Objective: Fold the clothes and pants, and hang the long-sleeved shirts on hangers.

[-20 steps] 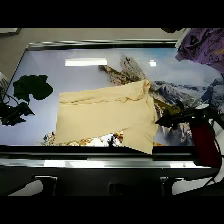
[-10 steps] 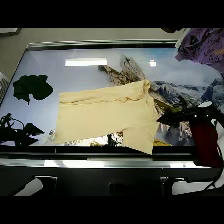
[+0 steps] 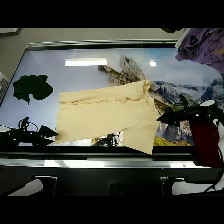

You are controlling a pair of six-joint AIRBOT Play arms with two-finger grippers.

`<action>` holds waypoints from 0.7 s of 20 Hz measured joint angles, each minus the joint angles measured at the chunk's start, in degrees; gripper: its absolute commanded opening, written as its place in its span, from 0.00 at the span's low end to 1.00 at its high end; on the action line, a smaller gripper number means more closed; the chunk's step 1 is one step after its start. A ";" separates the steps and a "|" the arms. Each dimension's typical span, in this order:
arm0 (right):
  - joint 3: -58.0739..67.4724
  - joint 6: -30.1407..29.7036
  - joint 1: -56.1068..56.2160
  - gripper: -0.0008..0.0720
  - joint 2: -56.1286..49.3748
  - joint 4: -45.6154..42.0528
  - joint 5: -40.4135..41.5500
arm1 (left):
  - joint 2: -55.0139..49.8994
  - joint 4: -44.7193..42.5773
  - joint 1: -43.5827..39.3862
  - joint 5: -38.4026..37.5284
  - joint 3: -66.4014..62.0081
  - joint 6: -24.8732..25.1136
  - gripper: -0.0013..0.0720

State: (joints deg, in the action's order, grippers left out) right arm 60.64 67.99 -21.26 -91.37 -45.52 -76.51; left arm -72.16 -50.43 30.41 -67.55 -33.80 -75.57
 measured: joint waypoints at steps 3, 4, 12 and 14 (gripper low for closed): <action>0.00 0.17 0.00 0.06 0.04 0.11 -0.68 | -1.66 1.07 -1.62 0.00 0.11 0.24 0.67; 0.00 0.20 0.00 0.06 0.13 0.11 -0.83 | -2.14 1.33 -2.01 0.15 0.13 0.33 0.51; 0.00 0.42 0.00 0.06 4.22 0.52 -0.98 | -3.26 5.79 -3.52 0.44 -1.40 2.71 0.04; 0.15 0.33 0.22 0.06 6.03 2.14 -0.57 | -2.86 7.02 -4.44 -0.48 -4.42 3.23 0.04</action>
State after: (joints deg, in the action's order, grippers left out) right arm 60.80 68.31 -21.04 -85.34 -43.38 -77.08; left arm -75.02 -43.42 25.98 -68.03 -38.22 -72.34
